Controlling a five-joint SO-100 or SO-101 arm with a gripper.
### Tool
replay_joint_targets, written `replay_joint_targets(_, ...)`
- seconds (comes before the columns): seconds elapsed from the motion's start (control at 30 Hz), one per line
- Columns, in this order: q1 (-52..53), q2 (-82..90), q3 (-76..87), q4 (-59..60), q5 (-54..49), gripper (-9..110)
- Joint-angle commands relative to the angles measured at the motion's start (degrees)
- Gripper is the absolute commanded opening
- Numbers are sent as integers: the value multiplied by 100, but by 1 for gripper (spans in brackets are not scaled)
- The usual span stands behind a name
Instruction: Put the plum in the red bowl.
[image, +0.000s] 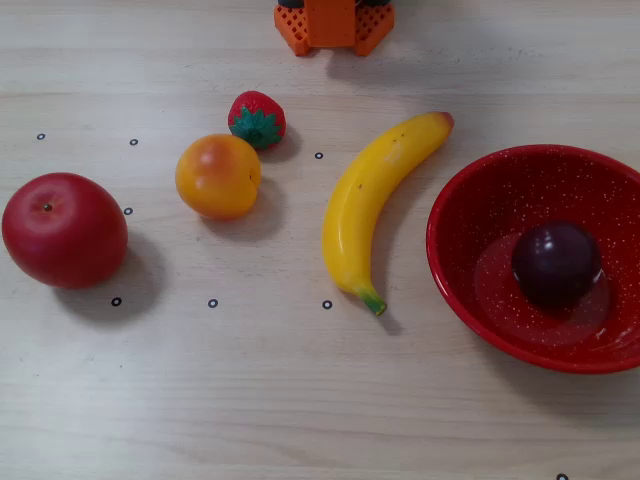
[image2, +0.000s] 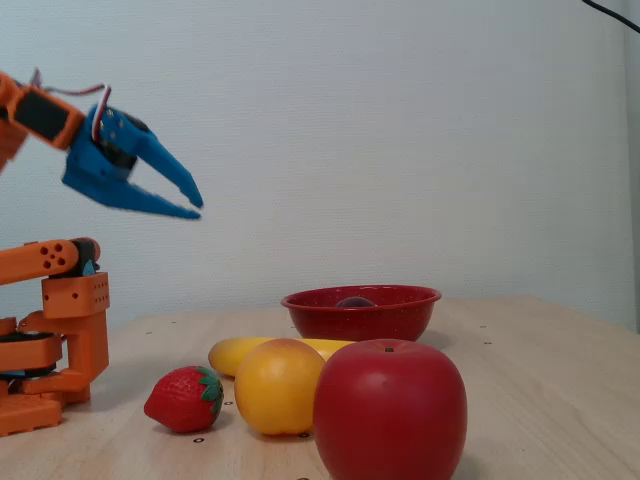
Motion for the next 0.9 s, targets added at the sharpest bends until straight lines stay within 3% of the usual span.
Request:
replay_joint_targets(0.0, -123, 53, 387, -765, 88, 0)
replay_joint_targets(0.17, -202, 413, 1705, -2021, 44, 0)
replay_joint_targets(0.63, -448, 483, 3955, -3902, -70, 0)
replay_joint_targets(0.87, -422, 483, 4104, -3164, -246, 0)
